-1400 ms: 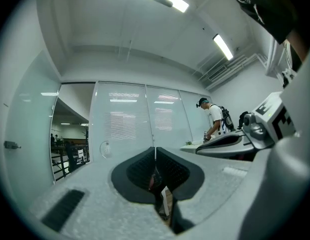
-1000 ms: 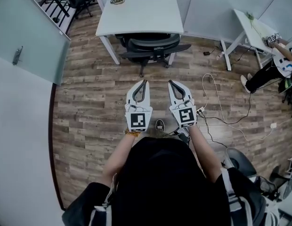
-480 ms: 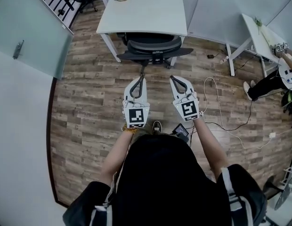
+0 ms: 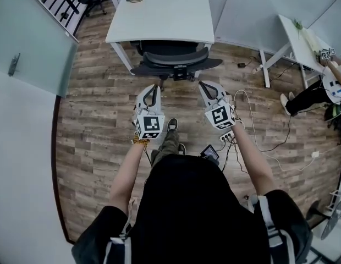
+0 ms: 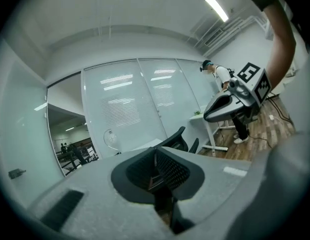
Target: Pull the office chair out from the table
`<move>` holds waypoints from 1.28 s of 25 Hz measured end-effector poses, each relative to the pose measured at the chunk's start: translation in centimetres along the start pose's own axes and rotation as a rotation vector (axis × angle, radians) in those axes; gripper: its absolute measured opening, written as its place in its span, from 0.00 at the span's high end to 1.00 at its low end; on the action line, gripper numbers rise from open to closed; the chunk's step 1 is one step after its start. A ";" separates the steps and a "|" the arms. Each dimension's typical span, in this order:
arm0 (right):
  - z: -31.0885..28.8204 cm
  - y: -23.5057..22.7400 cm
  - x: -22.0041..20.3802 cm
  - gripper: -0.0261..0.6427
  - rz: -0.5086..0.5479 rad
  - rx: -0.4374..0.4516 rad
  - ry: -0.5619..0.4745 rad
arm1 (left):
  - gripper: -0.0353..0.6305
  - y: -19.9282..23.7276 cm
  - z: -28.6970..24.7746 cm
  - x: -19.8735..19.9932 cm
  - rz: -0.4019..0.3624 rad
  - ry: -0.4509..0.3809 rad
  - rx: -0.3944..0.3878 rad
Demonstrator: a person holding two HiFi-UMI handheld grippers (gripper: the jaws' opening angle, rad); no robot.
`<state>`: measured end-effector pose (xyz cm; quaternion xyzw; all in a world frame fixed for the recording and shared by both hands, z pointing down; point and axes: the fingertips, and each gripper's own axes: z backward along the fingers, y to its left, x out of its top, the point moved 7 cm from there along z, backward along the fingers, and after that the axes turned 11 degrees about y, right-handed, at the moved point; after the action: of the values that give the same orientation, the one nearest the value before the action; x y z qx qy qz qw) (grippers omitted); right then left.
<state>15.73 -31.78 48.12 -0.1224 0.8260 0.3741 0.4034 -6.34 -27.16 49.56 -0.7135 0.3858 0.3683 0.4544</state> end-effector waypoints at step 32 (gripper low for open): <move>-16.4 -3.5 -11.6 0.80 0.466 0.260 0.495 | 0.73 1.3 -16.7 -9.7 -0.677 0.350 -0.339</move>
<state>15.53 -47.07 61.55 0.0347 0.9451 0.3068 0.1073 -8.77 -41.01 62.84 -0.9165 0.1349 0.1294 0.3537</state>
